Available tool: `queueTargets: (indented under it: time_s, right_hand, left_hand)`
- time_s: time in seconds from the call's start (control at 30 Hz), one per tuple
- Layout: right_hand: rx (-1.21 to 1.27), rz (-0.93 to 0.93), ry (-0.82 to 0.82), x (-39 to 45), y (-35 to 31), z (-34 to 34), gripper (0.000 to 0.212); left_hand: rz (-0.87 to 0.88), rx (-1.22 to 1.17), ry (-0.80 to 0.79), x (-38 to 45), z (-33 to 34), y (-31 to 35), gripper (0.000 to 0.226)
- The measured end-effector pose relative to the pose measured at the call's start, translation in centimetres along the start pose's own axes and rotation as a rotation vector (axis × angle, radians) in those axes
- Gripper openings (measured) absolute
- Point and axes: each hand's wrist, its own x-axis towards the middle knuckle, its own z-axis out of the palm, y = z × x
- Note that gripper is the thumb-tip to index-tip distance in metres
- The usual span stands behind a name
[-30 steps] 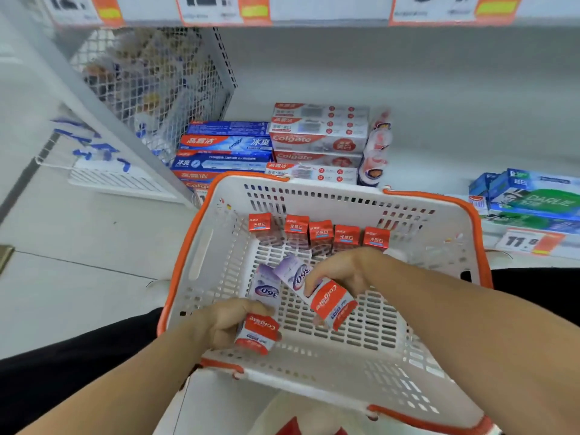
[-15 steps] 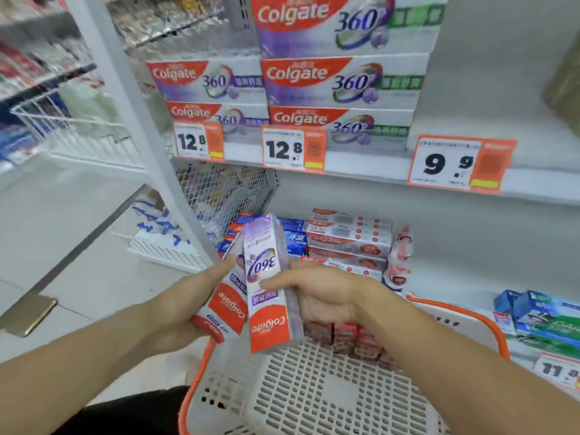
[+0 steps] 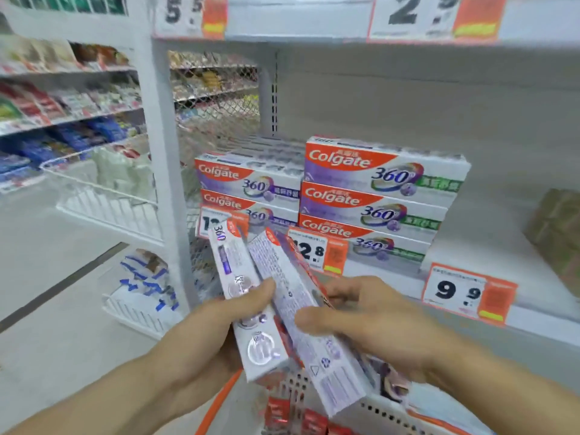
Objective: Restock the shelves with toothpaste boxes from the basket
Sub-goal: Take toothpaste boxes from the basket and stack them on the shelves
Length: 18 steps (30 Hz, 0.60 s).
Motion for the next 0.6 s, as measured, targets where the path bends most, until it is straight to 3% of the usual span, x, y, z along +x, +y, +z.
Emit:
queueTargets:
  time_s: [0.03, 0.07, 0.13, 0.2, 0.3, 0.4, 0.6]
  right_hand:
    - [0.038, -0.003, 0.047, 0.1, 0.4, 0.6, 0.045]
    - [0.062, -0.013, 0.105, 0.4, 0.9, 1.1, 0.046]
    - [0.082, -0.065, 0.222, 1.0, 1.3, 1.8, 0.054]
    - [0.114, -0.136, 0.283, 1.4, 1.0, 1.9, 0.044]
    - [0.158, -0.178, 0.186, 1.4, 0.2, 1.4, 0.024]
    - [0.183, -0.135, 0.043, 1.3, -0.3, 0.6, 0.038]
    - [0.179, -0.057, -0.029, 2.0, -0.4, -0.6, 0.045]
  left_hand:
    - [-0.036, 0.005, 0.043, 1.5, -0.3, -0.2, 0.046]
    - [-0.015, 0.024, 0.009, 1.1, -0.3, -0.1, 0.04]
    - [0.028, 0.052, 0.018, 2.0, -0.8, 0.0, 0.039]
    - [0.028, 0.04, 0.078, 3.2, -1.6, -0.1, 0.044]
    - [0.038, 0.042, 0.169, 4.0, -1.6, 0.1, 0.047]
    - [0.067, 0.057, 0.215, 4.1, -1.5, 0.4, 0.038]
    - [0.127, 0.055, 0.23, 4.2, -1.8, 0.3, 0.036]
